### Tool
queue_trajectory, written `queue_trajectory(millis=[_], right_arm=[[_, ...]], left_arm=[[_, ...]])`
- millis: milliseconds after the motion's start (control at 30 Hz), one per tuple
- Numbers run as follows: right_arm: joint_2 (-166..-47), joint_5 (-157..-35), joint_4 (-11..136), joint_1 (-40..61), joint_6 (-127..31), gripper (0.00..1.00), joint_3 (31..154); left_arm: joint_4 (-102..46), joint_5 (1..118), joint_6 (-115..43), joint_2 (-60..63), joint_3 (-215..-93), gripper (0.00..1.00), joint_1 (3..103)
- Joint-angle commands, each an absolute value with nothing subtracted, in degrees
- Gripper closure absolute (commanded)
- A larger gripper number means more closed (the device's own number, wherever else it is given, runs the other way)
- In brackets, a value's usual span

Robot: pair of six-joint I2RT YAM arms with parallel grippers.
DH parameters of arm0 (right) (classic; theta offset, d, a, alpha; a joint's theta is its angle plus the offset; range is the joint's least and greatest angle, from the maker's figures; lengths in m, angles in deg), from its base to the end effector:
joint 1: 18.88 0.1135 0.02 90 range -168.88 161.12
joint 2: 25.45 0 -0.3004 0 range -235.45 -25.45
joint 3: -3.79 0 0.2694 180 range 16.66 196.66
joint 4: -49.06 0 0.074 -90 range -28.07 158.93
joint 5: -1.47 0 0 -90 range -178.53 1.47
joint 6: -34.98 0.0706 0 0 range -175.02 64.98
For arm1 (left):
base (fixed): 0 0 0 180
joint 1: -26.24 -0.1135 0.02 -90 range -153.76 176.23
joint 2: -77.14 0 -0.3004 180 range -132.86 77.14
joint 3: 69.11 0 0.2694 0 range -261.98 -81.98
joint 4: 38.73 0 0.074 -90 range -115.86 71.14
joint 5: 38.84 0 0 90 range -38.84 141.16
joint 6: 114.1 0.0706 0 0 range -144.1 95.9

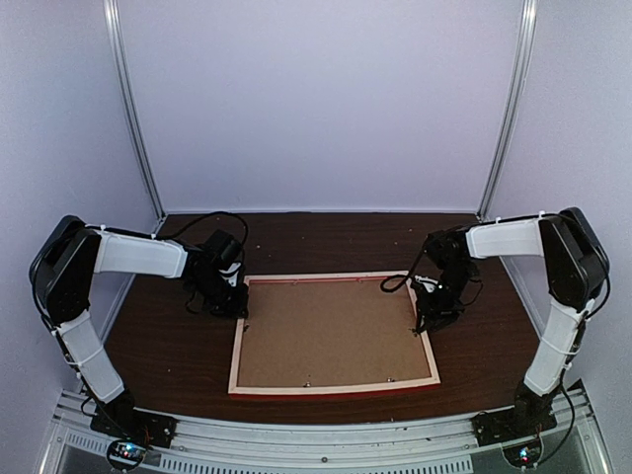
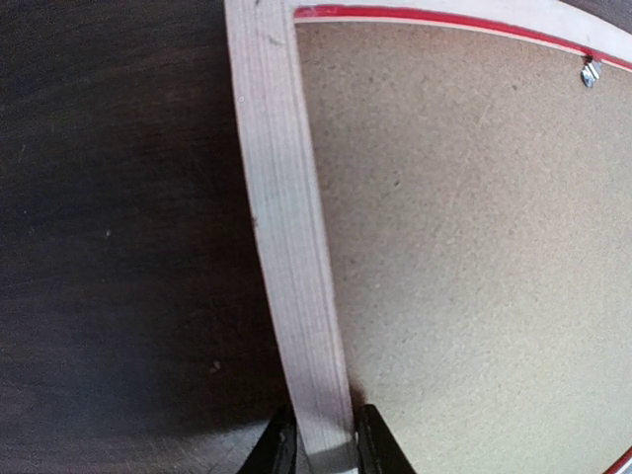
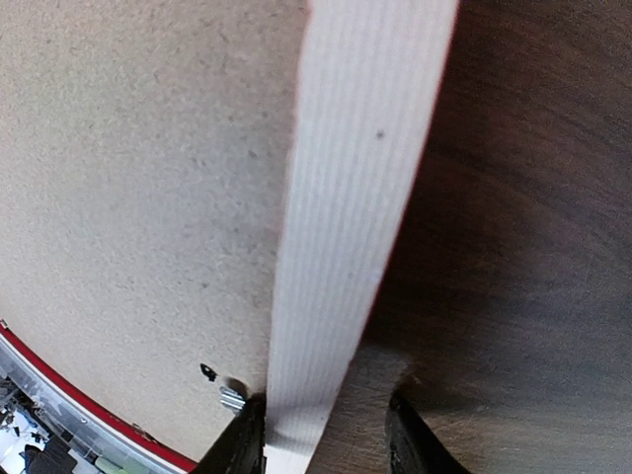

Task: Put the photo into the frame
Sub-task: Press the fastener onto the backboard.

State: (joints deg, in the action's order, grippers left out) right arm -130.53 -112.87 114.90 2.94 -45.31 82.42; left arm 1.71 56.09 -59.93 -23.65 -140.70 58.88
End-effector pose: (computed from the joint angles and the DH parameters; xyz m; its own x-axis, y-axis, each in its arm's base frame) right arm 0.2991 0.1511 0.1453 -0.9689 -0.2224 0.1088 -0.1623 0.9024 0.3992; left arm 0.3012 -0.2002 0.1418 -0.9694 -0.0717 -0.2349 -0.0061 0.9631 -0.2690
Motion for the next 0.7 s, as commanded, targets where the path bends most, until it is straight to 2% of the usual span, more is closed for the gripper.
queue_trajectory(millis=[0,667], right_arm=[[-131.7,-111.2,113.8,4.9,-44.6,0.58,83.2],[-130.8,-113.1,113.9,7.7,-45.6,0.56,80.6]], left_arm=[[2.0,55.5,-58.8,-24.1,-139.3,0.77,59.3],[2.0,55.6,-58.9,-23.8,-138.8,0.77,59.3]])
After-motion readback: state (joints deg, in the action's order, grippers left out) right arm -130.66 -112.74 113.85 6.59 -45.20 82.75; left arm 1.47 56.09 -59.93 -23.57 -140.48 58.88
